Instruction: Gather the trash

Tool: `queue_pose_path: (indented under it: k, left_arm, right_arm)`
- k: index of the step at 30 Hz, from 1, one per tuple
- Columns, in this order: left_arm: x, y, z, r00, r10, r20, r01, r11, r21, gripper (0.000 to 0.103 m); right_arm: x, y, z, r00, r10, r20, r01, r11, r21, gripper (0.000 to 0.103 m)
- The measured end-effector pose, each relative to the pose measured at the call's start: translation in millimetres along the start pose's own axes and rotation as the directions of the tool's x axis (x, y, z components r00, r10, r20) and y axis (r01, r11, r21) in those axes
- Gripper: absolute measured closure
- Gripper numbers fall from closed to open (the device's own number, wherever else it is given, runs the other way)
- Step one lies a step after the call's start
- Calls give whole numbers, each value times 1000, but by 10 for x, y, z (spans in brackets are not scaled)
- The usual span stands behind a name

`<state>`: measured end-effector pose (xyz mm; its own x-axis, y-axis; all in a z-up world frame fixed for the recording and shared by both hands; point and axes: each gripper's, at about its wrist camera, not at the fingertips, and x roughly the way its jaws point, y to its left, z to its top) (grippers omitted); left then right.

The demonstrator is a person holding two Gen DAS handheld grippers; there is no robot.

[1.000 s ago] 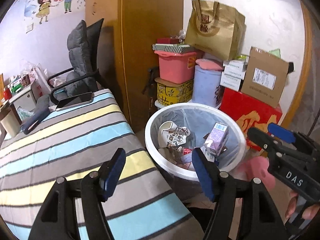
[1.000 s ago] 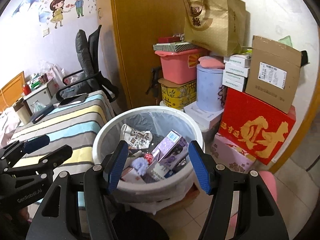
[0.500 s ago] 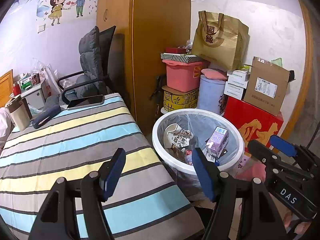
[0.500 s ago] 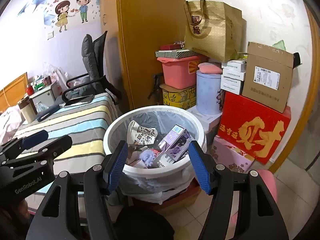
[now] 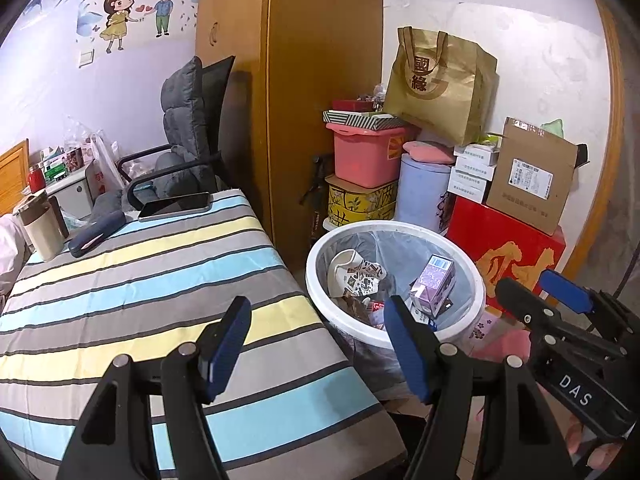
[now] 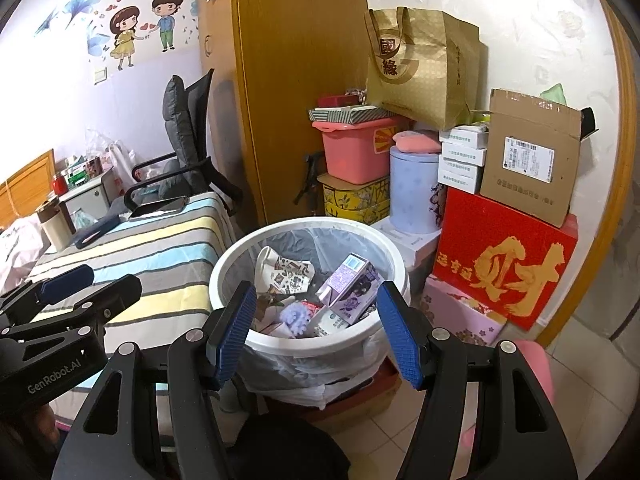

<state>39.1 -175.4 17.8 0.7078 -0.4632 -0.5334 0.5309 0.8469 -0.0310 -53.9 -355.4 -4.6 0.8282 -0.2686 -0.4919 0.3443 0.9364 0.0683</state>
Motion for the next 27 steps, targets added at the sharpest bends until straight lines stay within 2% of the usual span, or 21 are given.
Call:
queue_pose_path:
  k: [14,27]
  left_arm:
    - [-47,1,4,1000,11,3,-11,1000,-9,32]
    - [-45,49,8,1000,-9,0,9,1000,-30,31]
  right_arm:
    - [-27,-1,20,1000,-6,4,6,1000,3,39]
    - [-39,15,23,1000,-9,5,9,1000,4,39]
